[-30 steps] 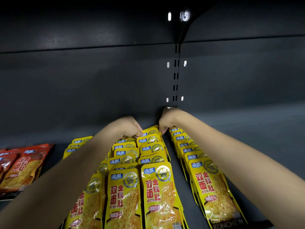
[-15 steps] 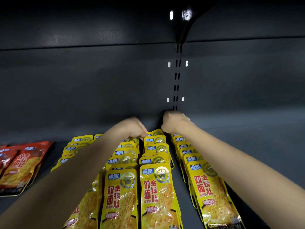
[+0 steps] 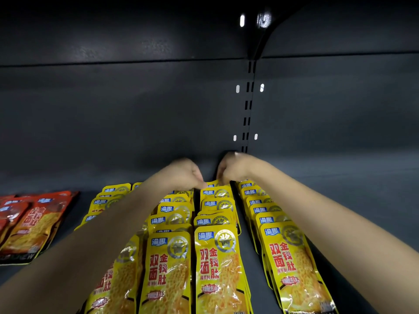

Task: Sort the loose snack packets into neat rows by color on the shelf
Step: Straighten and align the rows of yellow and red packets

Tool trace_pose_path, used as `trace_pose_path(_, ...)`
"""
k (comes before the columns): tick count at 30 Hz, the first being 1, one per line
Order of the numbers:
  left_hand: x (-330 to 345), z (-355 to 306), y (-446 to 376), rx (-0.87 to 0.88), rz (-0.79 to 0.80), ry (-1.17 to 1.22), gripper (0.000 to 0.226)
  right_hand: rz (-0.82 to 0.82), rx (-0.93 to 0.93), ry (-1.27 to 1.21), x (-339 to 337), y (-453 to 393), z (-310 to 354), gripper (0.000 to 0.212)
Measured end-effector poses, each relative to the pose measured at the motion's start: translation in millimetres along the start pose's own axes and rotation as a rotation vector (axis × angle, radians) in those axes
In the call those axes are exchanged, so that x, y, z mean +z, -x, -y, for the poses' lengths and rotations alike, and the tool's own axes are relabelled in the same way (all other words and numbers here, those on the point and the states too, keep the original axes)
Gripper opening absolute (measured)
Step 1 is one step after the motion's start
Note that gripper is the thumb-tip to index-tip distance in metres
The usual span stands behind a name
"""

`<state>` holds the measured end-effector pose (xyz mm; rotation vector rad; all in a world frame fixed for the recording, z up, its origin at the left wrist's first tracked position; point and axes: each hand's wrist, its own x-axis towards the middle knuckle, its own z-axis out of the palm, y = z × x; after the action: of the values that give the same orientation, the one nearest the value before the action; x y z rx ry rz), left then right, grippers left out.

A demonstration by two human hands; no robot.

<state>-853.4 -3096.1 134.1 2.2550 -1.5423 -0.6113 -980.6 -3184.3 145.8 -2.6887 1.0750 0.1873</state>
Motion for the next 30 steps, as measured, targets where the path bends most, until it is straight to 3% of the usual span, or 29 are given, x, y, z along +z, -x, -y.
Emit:
trace_pose_path(4,2.1,2.1,3.7,0.002,0.152,0.034,0.012,0.007,0.013,0.049,-1.7,-4.8,0.7,0.039)
trace_pose_path(9,-4.0,1.5,4.6,-0.056,0.183,0.072,0.01,0.026,0.045,0.053,-0.1,-11.5,-1.8,0.038)
trace_pose_path(22,6.7,0.5,-3.0,-0.149,0.099,0.182,0.015,0.053,0.072,0.08,0.2,-18.0,-3.7,0.035)
trace_pose_path(30,9.5,-2.6,-6.4,-0.179,0.094,0.207,0.014,0.085,0.067,0.183,-4.9,-8.3,0.6,0.02)
